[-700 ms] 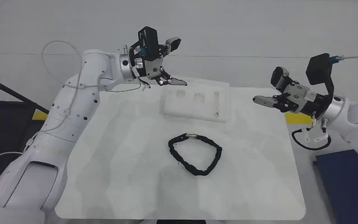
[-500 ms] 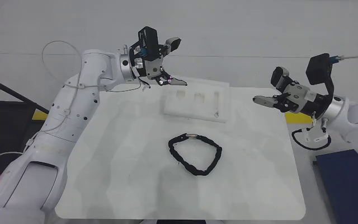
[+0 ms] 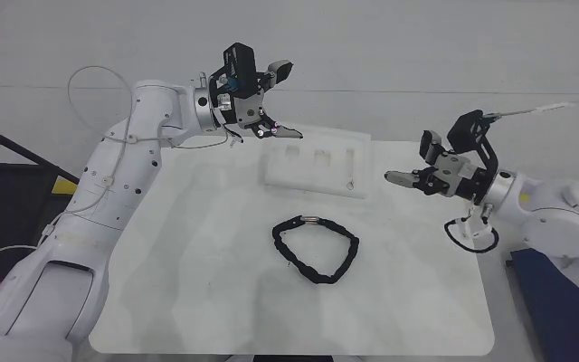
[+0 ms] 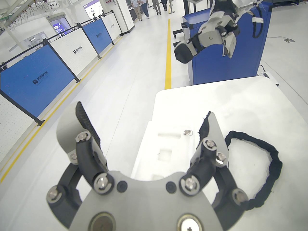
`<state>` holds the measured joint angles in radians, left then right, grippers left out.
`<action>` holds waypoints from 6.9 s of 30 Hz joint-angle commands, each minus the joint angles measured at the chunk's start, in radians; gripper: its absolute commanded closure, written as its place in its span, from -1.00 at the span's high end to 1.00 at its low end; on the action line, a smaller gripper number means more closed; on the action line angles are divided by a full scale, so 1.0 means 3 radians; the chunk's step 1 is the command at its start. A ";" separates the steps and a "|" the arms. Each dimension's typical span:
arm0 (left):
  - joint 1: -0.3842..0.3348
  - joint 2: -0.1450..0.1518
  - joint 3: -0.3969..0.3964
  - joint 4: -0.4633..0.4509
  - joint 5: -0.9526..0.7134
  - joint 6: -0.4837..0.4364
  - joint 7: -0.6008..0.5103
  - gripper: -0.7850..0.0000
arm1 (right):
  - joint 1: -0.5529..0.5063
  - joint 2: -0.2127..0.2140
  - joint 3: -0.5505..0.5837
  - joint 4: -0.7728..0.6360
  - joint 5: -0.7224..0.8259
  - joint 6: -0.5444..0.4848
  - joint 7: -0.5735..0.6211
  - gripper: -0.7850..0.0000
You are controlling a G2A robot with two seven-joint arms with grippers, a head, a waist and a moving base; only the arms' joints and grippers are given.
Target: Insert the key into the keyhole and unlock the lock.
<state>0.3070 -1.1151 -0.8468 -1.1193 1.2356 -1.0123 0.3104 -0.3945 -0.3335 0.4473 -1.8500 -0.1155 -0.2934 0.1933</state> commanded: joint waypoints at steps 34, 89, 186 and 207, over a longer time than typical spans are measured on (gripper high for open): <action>0.0000 0.0000 0.0000 0.0000 0.0000 0.0000 0.0000 1.00 | 0.0023 -0.1682 -0.0583 0.0792 -0.0268 0.2670 0.0968 1.00; 0.0000 0.0000 0.0000 0.0000 0.0000 0.0000 0.0000 1.00 | 0.0173 -0.2347 -0.0268 0.1529 -0.0327 0.3185 0.1853 0.80; 0.0000 0.0000 0.0000 0.0000 0.0000 0.0000 0.0000 1.00 | -0.1490 -0.1965 0.3328 0.0572 0.1261 0.1791 0.3811 -1.00; 0.0000 0.0000 0.0000 0.0000 0.0000 0.0000 0.0000 1.00 | -0.1726 -0.1914 0.3678 0.0443 0.1731 0.1646 0.3675 -1.00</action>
<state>0.3070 -1.1151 -0.8468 -1.1193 1.2356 -1.0123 0.3104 -0.9122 -0.9077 1.5505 -1.7171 0.4037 0.2004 1.2960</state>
